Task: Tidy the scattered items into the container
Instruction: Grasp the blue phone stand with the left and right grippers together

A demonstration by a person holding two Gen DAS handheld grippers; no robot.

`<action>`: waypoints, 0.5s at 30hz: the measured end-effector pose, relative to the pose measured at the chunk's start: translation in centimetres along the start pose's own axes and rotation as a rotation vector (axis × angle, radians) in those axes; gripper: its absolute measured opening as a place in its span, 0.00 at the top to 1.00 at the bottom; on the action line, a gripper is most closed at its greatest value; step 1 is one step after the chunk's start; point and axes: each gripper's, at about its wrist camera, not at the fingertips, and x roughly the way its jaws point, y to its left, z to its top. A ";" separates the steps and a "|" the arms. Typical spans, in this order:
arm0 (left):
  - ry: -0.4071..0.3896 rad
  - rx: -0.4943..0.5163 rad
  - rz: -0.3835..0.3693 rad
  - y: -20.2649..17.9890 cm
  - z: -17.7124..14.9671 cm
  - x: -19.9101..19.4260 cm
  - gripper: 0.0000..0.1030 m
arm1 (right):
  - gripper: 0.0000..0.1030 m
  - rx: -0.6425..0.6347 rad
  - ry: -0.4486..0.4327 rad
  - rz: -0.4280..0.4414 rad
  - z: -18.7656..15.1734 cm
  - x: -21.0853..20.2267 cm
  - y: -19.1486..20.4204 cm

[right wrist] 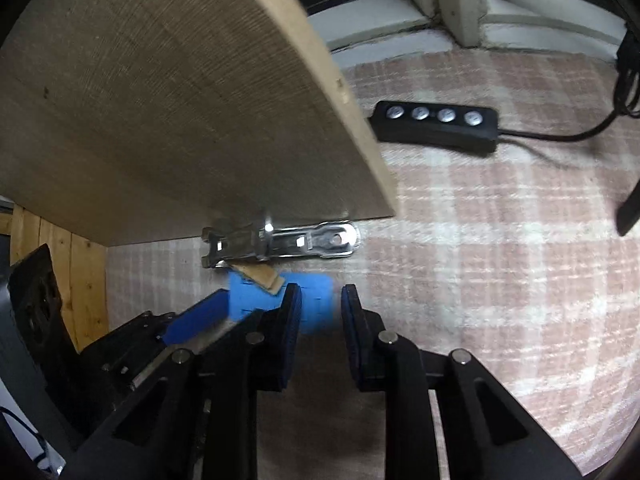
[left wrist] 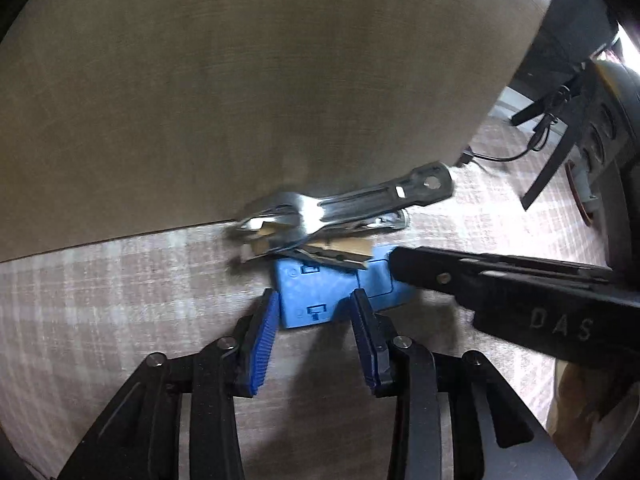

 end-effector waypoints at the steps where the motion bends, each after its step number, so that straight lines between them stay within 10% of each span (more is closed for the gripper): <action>1: -0.002 0.003 0.005 -0.1 -0.1 0.0 0.65 | 0.80 0.000 0.000 -0.004 0.0 0.2 0.2; 15: -0.033 0.005 -0.029 -3.6 -5.7 -2.0 0.65 | 0.80 -0.010 0.000 -0.044 -6.1 -1.5 -0.2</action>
